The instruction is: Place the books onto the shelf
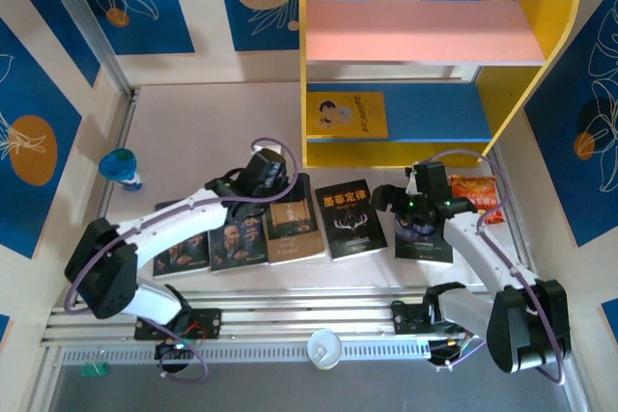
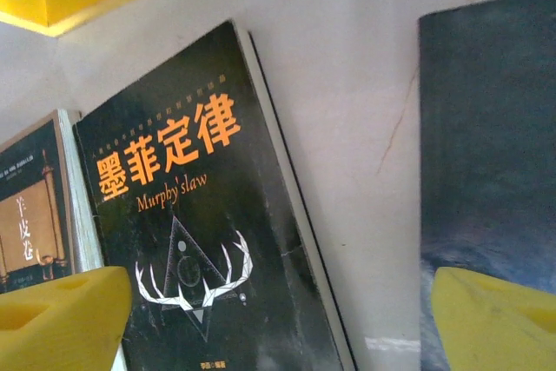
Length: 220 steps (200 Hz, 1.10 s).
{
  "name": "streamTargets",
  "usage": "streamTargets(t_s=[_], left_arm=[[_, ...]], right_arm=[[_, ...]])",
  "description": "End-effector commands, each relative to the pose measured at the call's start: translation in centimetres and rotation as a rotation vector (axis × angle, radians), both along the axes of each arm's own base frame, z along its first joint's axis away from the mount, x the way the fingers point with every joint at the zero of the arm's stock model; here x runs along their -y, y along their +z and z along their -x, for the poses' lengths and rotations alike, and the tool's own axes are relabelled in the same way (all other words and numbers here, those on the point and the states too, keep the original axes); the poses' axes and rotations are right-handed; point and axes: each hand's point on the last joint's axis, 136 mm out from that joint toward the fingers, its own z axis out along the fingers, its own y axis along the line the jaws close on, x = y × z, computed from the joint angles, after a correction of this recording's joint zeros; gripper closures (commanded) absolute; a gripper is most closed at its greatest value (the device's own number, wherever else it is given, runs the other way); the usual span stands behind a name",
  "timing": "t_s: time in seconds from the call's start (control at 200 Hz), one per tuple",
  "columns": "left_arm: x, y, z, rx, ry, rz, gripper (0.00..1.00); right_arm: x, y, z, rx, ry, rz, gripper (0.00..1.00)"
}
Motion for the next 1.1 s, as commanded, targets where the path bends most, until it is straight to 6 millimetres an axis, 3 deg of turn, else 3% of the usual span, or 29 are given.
streamTargets(t_s=[0.0, 0.235, 0.575, 0.825, 1.095], left_arm=[[3.3, -0.2, 1.1, -0.055, -0.044, 0.056, 0.00], [7.3, -2.0, 2.7, -0.117, -0.128, 0.036, 0.00], [10.1, -4.2, 3.9, -0.201, -0.184, 0.093, 0.00], [10.1, -5.8, 3.9, -0.237, -0.176, 0.062, 0.00], [7.7, -8.5, 4.6, -0.305, -0.108, -0.032, 0.00]], right_arm=[[-2.1, -0.5, -0.4, -0.042, 0.037, -0.095, 0.17], [-3.5, -2.6, -1.2, -0.126, 0.067, -0.064, 0.23], [-3.4, -4.3, -1.1, -0.183, 0.059, -0.029, 0.24], [-3.6, -4.5, -1.2, -0.186, 0.072, -0.008, 0.26], [-3.5, -5.3, -1.2, -0.210, 0.067, 0.004, 0.27]])
